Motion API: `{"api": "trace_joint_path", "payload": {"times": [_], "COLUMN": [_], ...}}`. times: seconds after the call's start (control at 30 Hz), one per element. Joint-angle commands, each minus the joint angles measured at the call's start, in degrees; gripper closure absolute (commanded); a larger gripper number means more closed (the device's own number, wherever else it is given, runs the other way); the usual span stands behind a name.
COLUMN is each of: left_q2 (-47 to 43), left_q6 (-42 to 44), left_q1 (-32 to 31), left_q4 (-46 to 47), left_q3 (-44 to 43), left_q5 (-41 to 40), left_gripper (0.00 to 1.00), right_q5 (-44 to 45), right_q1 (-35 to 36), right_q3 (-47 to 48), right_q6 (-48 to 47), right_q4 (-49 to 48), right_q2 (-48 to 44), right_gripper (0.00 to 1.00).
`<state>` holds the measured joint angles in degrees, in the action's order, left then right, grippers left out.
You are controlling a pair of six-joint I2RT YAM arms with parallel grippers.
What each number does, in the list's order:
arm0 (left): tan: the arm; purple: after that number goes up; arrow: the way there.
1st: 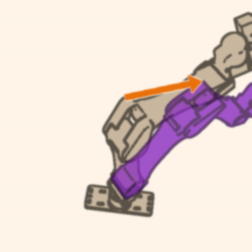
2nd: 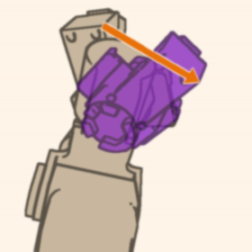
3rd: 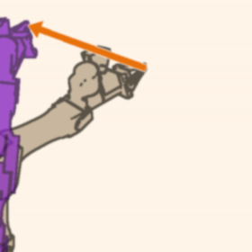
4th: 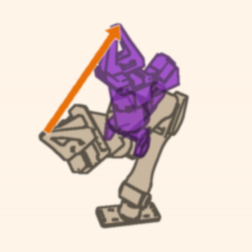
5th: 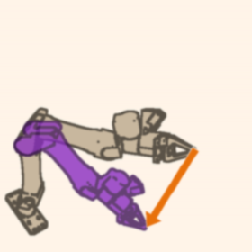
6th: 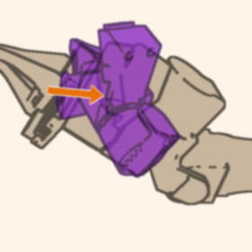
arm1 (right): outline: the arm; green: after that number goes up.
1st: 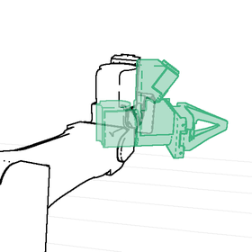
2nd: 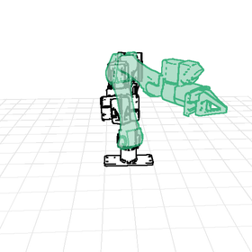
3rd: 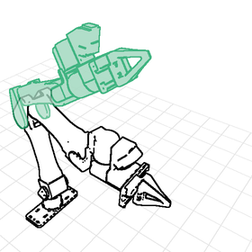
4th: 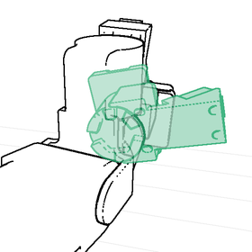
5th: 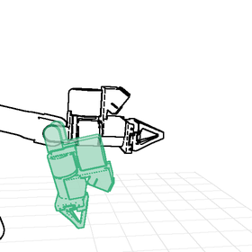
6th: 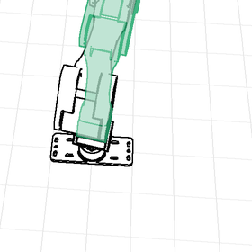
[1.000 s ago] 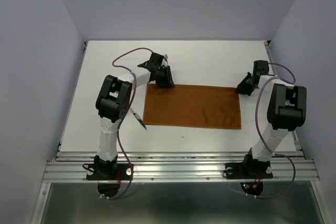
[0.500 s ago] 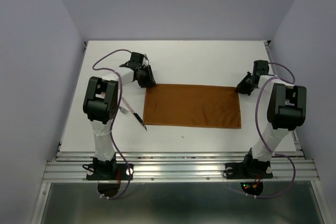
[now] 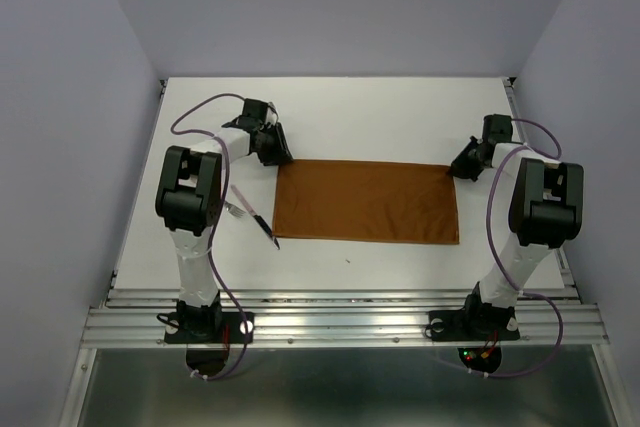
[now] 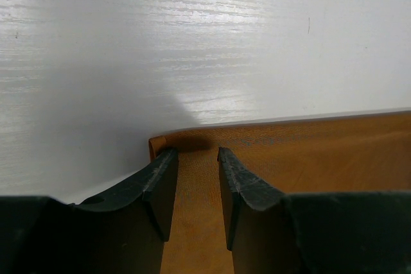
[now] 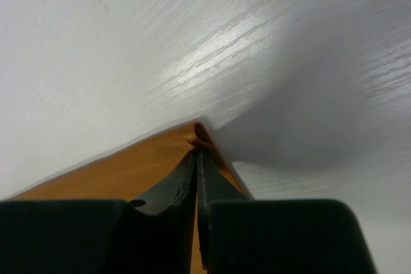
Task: Fold the napkin into a case and place the utensils inside
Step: Smooth out the rectangle-folded napkin at the center of the board.
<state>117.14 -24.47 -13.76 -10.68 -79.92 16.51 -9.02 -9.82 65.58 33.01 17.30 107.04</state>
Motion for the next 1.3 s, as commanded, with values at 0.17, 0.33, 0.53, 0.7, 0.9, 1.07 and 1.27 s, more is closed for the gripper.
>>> {"api": "trace_joint_path", "payload": {"times": [0.17,0.33,0.53,0.7,0.9,1.07,1.27], "left_q2": [-8.50,-14.39,-22.39,-25.21,-24.60,-21.00,-18.79], "left_q6": [1.35,0.92,-1.10,-1.99,-2.60,-3.13,-4.71], "left_q1": [-1.44,-3.03,-3.03,-3.12,-5.22,-7.07,-8.83], "left_q4": [-4.17,-7.78,-10.85,-9.20,-6.82,-7.08,-7.87], "left_q3": [-0.76,-1.91,7.12,16.70,20.06,19.54,19.27], "left_q5": [-2.62,-5.87,-11.59,-11.77,-12.38,-15.10,-21.43], "left_gripper": [0.55,0.52,0.47,0.33,0.39,0.44,0.48], "right_q5": [-3.37,-4.69,-6.80,-7.33,-8.39,-8.65,-8.39], "right_q1": [-0.55,-0.55,-0.55,-0.55,-0.55,-0.55,-0.55], "right_q3": [4.37,3.86,-4.83,-10.82,-12.23,-12.76,-13.55], "right_q6": [-2.78,-3.48,-3.57,-4.71,-5.15,-5.24,-5.86], "right_q4": [5.63,7.83,9.68,11.88,13.72,14.08,14.96], "right_q2": [-6.75,-14.39,-26.15,-32.42,-35.06,-35.41,-36.55], "right_gripper": [0.89,0.87,0.85,0.83,0.82,0.82,0.82]}}
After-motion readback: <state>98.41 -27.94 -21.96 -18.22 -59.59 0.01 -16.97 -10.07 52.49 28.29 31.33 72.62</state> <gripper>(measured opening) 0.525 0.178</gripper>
